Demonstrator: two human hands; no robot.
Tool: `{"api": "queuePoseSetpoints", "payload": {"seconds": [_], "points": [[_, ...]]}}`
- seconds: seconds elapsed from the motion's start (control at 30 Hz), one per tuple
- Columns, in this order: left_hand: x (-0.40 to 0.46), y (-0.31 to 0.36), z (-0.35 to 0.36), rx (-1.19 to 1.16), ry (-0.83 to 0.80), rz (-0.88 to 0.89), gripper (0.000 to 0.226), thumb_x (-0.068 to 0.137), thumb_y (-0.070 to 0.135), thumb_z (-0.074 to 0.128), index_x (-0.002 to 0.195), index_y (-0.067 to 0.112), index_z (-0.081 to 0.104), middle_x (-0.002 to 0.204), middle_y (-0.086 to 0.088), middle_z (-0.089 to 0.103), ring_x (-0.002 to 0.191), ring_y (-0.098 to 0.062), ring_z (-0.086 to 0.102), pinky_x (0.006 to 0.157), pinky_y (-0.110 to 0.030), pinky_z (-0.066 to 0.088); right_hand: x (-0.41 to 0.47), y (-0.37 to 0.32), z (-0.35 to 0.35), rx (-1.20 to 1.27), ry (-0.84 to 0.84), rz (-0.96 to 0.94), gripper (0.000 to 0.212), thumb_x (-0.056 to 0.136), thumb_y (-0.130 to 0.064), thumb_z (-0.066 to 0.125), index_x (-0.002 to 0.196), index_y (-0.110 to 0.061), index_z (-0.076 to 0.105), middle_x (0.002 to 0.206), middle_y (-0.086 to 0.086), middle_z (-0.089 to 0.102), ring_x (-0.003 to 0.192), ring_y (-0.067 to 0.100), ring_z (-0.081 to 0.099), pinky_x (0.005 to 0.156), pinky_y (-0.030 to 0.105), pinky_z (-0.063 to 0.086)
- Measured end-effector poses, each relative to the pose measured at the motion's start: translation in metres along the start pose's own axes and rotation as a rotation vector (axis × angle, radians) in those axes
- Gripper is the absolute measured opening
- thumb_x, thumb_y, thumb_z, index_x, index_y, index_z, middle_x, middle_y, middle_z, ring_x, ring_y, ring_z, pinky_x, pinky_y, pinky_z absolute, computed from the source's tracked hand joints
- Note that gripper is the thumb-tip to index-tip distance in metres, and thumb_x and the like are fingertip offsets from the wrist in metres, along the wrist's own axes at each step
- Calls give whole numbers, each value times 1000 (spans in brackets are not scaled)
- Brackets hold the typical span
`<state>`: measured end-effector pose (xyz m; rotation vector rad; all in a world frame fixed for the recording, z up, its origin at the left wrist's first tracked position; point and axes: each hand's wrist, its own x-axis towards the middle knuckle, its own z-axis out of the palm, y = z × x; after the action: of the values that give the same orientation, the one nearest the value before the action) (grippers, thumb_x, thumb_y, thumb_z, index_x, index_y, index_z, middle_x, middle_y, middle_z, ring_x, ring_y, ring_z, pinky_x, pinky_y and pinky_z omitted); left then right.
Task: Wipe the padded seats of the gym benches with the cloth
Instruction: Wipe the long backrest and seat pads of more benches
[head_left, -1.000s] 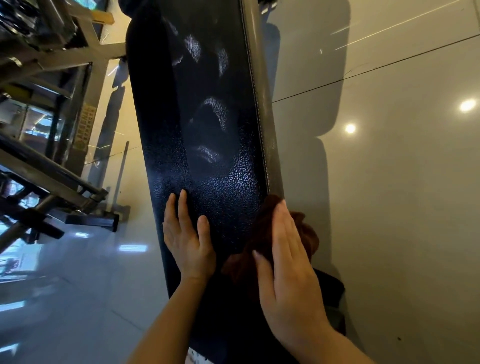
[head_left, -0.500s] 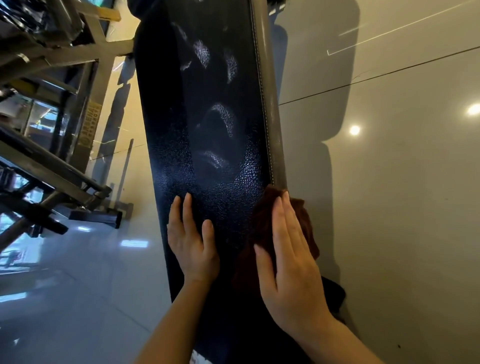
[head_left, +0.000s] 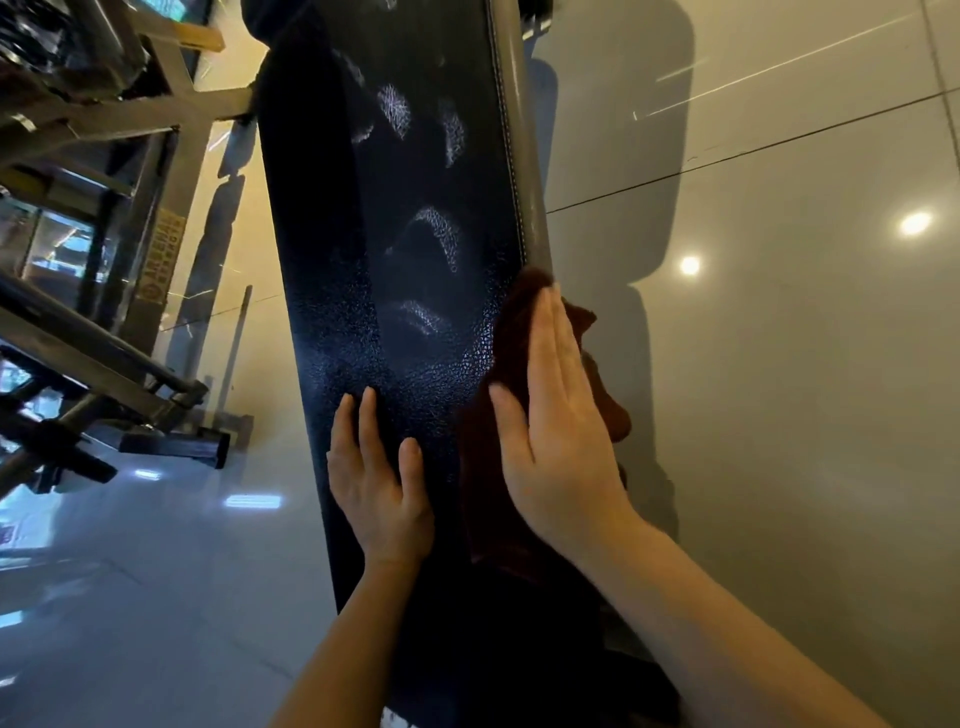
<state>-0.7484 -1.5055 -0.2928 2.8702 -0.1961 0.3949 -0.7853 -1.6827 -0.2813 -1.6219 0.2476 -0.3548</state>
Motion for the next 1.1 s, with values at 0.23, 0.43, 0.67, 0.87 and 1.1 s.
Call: {"api": "queuePoseSetpoints", "payload": {"seconds": [0.23,0.43,0.67,0.87,1.1], "points": [[2,4,-1,16,-7,-30,64,92,53,25,148,22,29,157,-10,27,142,-23,25,113,-35,14,-99,23,-4,54,-125,138,76,94,-43,38,150,-46,-13,159,-29,-7,148,-1,0,115,9,4],[1,5,-2,-6,3,-13,68,91,52,25,149,17,34,156,-12,30,142,-26,26,116,-46,18,-58,5,3,11,-48,215,66,100,-45,31,148,-31,-11,160,-18,-8,142,-12,-11,108,1,-7],[1,4,-2,-12,13,-5,69,91,54,21,150,19,32,157,-10,28,144,-26,24,117,-49,16,16,-9,3,-65,30,151,68,104,-36,39,156,-11,1,165,2,3,150,9,-1,115,16,0],[-1,4,-2,9,-20,-22,73,89,58,17,152,24,26,159,-7,24,145,-24,21,118,-44,12,-70,4,5,-177,-4,237,72,99,-48,37,155,-8,13,160,9,23,147,17,22,109,15,12],[2,10,-6,3,-28,-22,82,83,62,12,153,21,26,160,-9,22,145,-27,22,117,-48,18,-183,26,8,-271,-129,375,82,91,-62,27,150,-12,0,156,7,32,138,18,43,102,18,30]]}}
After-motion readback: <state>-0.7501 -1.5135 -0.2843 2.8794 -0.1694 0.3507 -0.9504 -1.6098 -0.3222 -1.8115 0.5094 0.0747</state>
